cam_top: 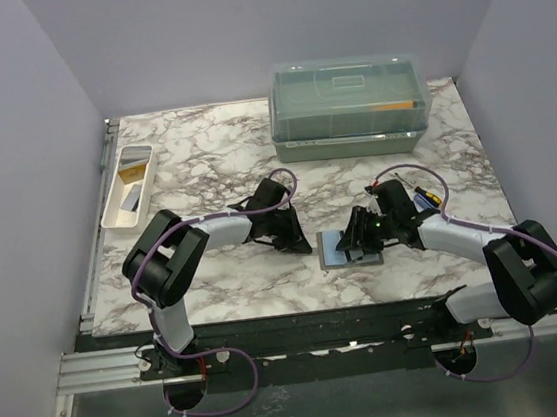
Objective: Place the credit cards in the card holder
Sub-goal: Insert the credit card into the card holder.
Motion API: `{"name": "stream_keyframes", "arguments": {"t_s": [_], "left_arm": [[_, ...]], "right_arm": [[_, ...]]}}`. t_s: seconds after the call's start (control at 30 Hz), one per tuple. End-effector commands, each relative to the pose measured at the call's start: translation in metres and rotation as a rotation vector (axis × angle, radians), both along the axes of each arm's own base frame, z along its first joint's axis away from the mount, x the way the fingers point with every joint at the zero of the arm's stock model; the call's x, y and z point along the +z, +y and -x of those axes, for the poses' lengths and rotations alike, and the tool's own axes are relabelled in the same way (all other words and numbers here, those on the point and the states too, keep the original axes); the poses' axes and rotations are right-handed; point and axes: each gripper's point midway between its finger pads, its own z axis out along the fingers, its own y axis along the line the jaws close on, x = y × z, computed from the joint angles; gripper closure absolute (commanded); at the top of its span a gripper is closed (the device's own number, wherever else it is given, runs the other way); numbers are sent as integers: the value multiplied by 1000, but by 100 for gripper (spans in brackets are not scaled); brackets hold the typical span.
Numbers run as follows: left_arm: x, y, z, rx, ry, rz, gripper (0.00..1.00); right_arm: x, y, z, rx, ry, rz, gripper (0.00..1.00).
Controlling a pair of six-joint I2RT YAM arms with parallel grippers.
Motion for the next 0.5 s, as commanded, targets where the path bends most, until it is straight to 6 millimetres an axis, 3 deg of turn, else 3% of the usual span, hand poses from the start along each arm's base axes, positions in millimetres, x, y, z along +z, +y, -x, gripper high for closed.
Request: {"name": "stream_keyframes", "arguments": {"t_s": [0.0, 0.2, 0.47], "left_arm": [[-11, 4, 3, 5, 9, -23, 92], [4, 0, 3, -18, -20, 16, 86], [48, -34, 12, -148, -47, 205, 64]], "right_arm": [[-21, -27, 18, -49, 69, 144, 50], [-10, -30, 16, -76, 56, 147, 40], [-6, -26, 11, -87, 38, 123, 38]]}}
